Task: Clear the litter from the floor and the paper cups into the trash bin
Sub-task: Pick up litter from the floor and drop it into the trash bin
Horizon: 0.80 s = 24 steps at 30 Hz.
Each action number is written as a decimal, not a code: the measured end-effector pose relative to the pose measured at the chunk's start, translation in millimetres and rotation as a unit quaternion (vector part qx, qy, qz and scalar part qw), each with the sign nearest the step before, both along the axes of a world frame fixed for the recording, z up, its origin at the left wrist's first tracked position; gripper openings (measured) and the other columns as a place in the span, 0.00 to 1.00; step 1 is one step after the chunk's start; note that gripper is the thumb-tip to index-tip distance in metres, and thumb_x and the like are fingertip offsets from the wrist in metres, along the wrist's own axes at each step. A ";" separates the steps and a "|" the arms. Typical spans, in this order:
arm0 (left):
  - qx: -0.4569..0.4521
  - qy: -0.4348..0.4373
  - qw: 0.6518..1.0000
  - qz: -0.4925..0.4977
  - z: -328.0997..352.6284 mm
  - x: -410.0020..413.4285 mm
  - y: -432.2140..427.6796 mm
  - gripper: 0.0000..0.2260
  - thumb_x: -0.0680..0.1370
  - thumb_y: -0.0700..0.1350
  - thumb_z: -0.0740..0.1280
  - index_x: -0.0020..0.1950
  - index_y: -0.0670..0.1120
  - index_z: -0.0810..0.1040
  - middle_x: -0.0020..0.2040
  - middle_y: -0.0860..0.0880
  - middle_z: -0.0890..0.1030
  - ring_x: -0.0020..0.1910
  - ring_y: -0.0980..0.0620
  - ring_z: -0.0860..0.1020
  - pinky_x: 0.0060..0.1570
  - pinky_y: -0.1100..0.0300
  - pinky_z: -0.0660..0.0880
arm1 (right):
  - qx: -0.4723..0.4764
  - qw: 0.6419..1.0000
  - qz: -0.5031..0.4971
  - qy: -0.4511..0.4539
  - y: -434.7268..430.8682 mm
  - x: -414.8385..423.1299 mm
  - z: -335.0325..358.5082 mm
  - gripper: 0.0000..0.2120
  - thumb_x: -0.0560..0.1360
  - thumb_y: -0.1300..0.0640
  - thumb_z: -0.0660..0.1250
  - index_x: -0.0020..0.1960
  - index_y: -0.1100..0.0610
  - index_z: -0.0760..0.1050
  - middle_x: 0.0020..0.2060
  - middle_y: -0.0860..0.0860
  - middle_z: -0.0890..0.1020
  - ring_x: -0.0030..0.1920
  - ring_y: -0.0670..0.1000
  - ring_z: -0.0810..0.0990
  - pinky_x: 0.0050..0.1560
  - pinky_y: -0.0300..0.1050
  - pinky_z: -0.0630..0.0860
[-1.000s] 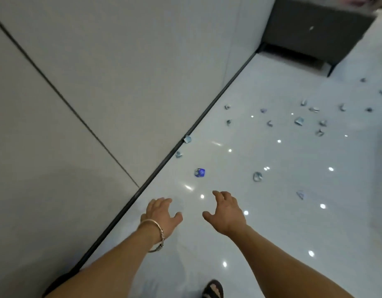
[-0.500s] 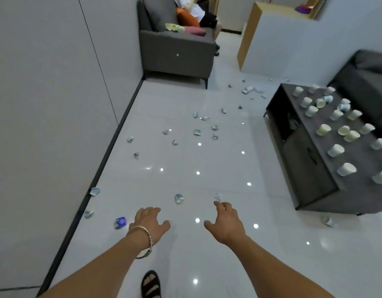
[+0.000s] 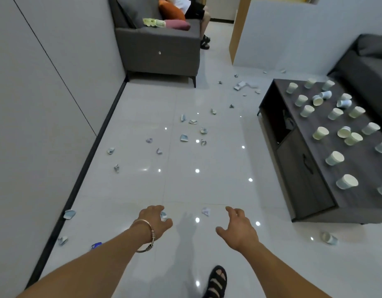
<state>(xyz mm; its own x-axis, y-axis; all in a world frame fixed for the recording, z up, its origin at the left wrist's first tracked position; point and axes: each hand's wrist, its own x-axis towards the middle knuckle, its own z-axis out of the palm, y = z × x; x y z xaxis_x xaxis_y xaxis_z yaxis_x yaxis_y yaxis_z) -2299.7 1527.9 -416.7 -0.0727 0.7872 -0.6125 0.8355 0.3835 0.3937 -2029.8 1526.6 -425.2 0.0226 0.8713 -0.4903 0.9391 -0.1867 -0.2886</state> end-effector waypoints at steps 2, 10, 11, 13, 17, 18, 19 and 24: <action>-0.004 0.000 1.000 0.022 -3.3 25.0 22.5 0.29 0.75 0.58 0.62 0.74 0.49 0.63 0.72 0.48 0.67 0.71 0.47 0.64 0.68 0.55 0.64 | -0.003 1.000 0.009 -0.005 32.0 28.7 -2.1 0.36 0.75 0.42 0.64 0.78 0.49 0.52 0.75 0.51 0.58 0.67 0.54 0.69 0.58 0.47 0.74; -0.032 -0.051 0.995 0.077 -34.7 72.4 75.2 0.29 0.76 0.57 0.63 0.74 0.47 0.62 0.73 0.47 0.65 0.72 0.48 0.62 0.70 0.56 0.61 | -0.036 0.992 0.099 -0.067 135.8 67.1 -14.0 0.36 0.76 0.42 0.62 0.78 0.48 0.50 0.75 0.50 0.56 0.68 0.54 0.68 0.59 0.48 0.74; -0.038 -0.055 0.994 0.084 -42.3 71.1 82.1 0.29 0.77 0.57 0.63 0.75 0.47 0.61 0.73 0.47 0.65 0.73 0.48 0.61 0.71 0.56 0.60 | -0.037 0.990 0.114 -0.070 147.2 61.9 -19.5 0.36 0.76 0.42 0.62 0.78 0.48 0.50 0.75 0.50 0.56 0.68 0.53 0.67 0.59 0.48 0.74; -0.045 -0.065 0.992 0.096 -58.8 65.2 99.7 0.30 0.77 0.57 0.62 0.75 0.47 0.60 0.74 0.47 0.63 0.74 0.48 0.59 0.72 0.55 0.58 | -0.040 0.986 0.141 -0.074 169.3 48.1 -34.7 0.36 0.76 0.42 0.62 0.78 0.48 0.50 0.75 0.49 0.56 0.68 0.53 0.67 0.58 0.48 0.74; -0.039 -0.073 0.991 0.110 -95.1 47.8 152.1 0.30 0.77 0.59 0.61 0.75 0.47 0.60 0.74 0.46 0.63 0.72 0.48 0.62 0.71 0.52 0.60 | -0.054 0.980 0.179 -0.070 211.7 19.1 -76.6 0.35 0.76 0.41 0.63 0.78 0.48 0.53 0.74 0.49 0.59 0.67 0.52 0.68 0.57 0.47 0.74; -0.034 -0.071 0.990 0.115 -106.6 44.2 165.4 0.30 0.77 0.59 0.61 0.75 0.47 0.60 0.74 0.46 0.63 0.72 0.47 0.62 0.71 0.51 0.60 | -0.054 0.978 0.190 -0.068 224.2 13.5 -90.5 0.35 0.76 0.41 0.63 0.78 0.48 0.53 0.74 0.49 0.59 0.67 0.53 0.69 0.57 0.47 0.74; -0.030 -0.069 0.990 0.119 -119.4 41.5 178.0 0.30 0.77 0.59 0.61 0.75 0.47 0.60 0.74 0.46 0.63 0.72 0.47 0.62 0.71 0.51 0.60 | -0.055 0.977 0.197 -0.068 236.5 8.6 -105.7 0.35 0.76 0.41 0.63 0.78 0.49 0.54 0.73 0.49 0.60 0.66 0.53 0.69 0.56 0.47 0.74; -0.056 -0.083 0.982 0.159 -206.8 42.7 204.5 0.29 0.77 0.58 0.61 0.75 0.47 0.61 0.73 0.45 0.64 0.71 0.46 0.62 0.70 0.52 0.61 | -0.095 0.965 0.232 -0.073 280.2 1.2 -204.4 0.34 0.75 0.43 0.64 0.77 0.49 0.56 0.73 0.50 0.62 0.66 0.54 0.70 0.57 0.48 0.73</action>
<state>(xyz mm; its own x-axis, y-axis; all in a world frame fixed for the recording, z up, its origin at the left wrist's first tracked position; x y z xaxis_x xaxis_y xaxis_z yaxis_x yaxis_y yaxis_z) -2257.0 1732.5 -623.5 -0.1960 0.6683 -0.7177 0.5936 0.6634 0.4556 -2028.6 1806.7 -629.6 -0.2674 0.6991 -0.6632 0.9625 0.2273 -0.1484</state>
